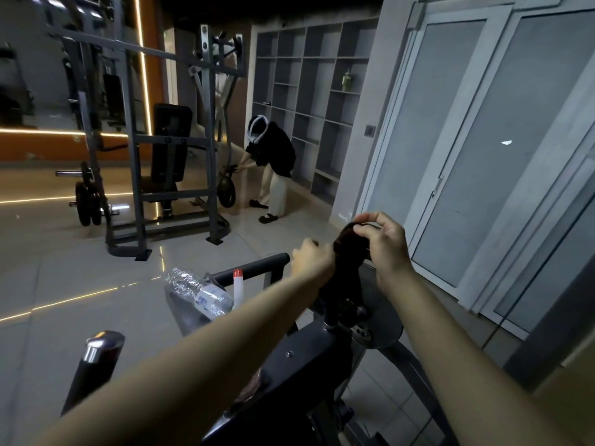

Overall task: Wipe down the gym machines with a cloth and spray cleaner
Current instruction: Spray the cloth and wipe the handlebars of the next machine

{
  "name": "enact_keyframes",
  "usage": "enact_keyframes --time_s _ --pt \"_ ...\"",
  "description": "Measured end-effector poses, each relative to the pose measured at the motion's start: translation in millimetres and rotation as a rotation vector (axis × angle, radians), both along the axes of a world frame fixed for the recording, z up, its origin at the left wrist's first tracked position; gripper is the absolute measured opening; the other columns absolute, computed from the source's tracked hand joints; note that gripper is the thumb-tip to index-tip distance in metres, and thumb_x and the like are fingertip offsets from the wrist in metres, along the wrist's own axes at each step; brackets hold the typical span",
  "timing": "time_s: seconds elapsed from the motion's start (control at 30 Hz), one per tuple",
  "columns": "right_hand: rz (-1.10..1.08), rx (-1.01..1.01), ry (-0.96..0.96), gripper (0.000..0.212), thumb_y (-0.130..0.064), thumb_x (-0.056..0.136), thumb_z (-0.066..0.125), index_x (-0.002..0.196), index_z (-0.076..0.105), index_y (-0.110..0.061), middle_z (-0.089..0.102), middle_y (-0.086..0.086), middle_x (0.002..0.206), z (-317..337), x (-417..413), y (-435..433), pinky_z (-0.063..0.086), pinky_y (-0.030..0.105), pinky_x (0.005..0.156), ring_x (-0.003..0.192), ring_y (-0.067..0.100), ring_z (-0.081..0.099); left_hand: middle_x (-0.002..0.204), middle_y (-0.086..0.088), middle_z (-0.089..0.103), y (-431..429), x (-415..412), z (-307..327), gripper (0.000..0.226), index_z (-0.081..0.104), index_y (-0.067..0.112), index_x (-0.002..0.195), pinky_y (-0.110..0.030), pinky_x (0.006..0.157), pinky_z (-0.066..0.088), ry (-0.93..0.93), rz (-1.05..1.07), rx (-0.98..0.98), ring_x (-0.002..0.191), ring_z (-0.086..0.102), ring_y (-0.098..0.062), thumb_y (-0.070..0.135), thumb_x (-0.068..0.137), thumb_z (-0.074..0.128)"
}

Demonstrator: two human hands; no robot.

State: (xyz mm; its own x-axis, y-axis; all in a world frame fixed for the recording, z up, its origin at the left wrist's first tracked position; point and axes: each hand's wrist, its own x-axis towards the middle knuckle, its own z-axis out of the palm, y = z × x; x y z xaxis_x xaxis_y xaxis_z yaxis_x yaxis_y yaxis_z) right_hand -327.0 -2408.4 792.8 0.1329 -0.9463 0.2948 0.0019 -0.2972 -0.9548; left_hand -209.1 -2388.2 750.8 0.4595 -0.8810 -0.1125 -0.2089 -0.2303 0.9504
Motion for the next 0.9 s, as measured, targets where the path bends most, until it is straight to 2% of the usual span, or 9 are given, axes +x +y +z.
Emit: enact_keyframes --time_s 0.1,0.17,0.23,0.3,0.5,0.6,0.7,0.8,0.9 --pt "-0.027 -0.002 -0.007 0.02 -0.001 0.088 0.06 0.084 0.069 -0.018 0.069 0.008 0.086 -9.0 -2.9 -9.3 0.052 0.031 0.071 0.083 0.02 0.064 0.134 -0.016 0.049 5.5 -17.6 -22.5 0.046 0.05 0.01 0.136 -0.046 0.102 0.046 -0.233 0.085 -0.152 0.122 0.052 -0.035 0.044 0.106 0.042" --pt "-0.007 -0.03 0.042 0.023 0.0 0.088 0.059 0.085 0.07 -0.02 0.07 0.007 0.088 -16.4 -5.2 -14.1 0.052 0.029 0.073 0.084 0.019 0.066 0.112 -0.013 0.059 3.9 -11.8 -26.6 0.027 0.057 0.011 0.11 -0.042 0.084 0.048 -0.489 0.068 -0.197 0.104 0.06 -0.034 0.034 0.106 0.043" --pt "0.026 -0.064 0.135 0.027 0.001 0.09 0.058 0.088 0.07 -0.023 0.071 0.004 0.091 -25.1 -6.3 -17.4 0.052 0.026 0.076 0.089 0.019 0.067 0.091 -0.008 0.064 -7.2 0.3 -20.4 0.017 0.057 0.014 0.088 -0.039 0.071 0.05 -0.697 -0.022 -0.099 0.086 0.066 -0.031 0.022 0.101 0.049" --pt "0.081 -0.06 0.186 0.028 0.002 0.093 0.056 0.098 0.068 -0.023 0.072 0.004 0.099 -33.0 -6.0 -19.0 0.051 0.022 0.078 0.096 0.018 0.068 0.088 -0.006 0.065 -18.1 8.4 -6.8 0.016 0.058 0.014 0.087 -0.036 0.07 0.05 -0.747 -0.127 0.042 0.079 0.063 -0.027 0.021 0.1 0.051" --pt "0.139 -0.061 0.277 0.041 0.0 0.096 0.055 0.134 0.058 -0.014 0.065 0.004 0.125 -49.5 -7.2 -19.9 0.048 0.023 0.098 0.117 0.014 0.06 0.078 -0.006 0.057 -34.9 8.5 5.5 0.026 0.056 0.01 0.08 -0.034 0.073 0.051 -0.446 -0.024 0.174 0.079 0.062 -0.027 0.03 0.097 0.059" --pt "0.124 -0.098 0.231 0.03 0.001 0.096 0.052 0.12 0.064 -0.014 0.069 0.001 0.113 -49.9 -3.8 -9.3 0.051 0.018 0.086 0.106 0.012 0.064 0.074 -0.004 0.06 -22.0 -3.4 -14.7 0.024 0.059 0.012 0.079 -0.033 0.063 0.046 -0.361 0.189 -0.094 0.074 0.063 -0.027 0.027 0.097 0.056" --pt "0.098 -0.1 0.265 0.017 -0.003 0.094 0.055 0.096 0.068 -0.015 0.071 0.004 0.091 -48.7 -0.8 -3.6 0.055 0.024 0.076 0.089 0.017 0.068 0.083 -0.002 0.058 -7.1 -15.2 -51.8 0.02 0.053 0.017 0.084 -0.04 0.067 0.045 -0.327 0.249 -0.408 0.077 0.057 -0.024 0.03 0.099 0.055" --pt "0.096 -0.119 0.342 0.015 -0.008 0.093 0.057 0.093 0.068 -0.018 0.072 0.002 0.088 -50.2 -1.9 -2.6 0.058 0.031 0.078 0.086 0.016 0.069 0.084 0.001 0.058 -7.2 -16.3 -64.6 0.015 0.055 0.021 0.084 -0.04 0.069 0.048 -0.229 0.25 -0.457 0.076 0.056 -0.018 0.028 0.094 0.062" --pt "0.088 -0.114 0.308 0.02 -0.006 0.092 0.059 0.104 0.067 -0.019 0.07 0.0 0.097 -49.0 -2.6 -5.6 0.059 0.031 0.083 0.093 0.014 0.068 0.073 0.001 0.061 -9.0 -15.3 -53.8 0.018 0.055 0.018 0.079 -0.031 0.058 0.046 -0.061 0.262 -0.413 0.067 0.059 -0.017 0.02 0.088 0.071"
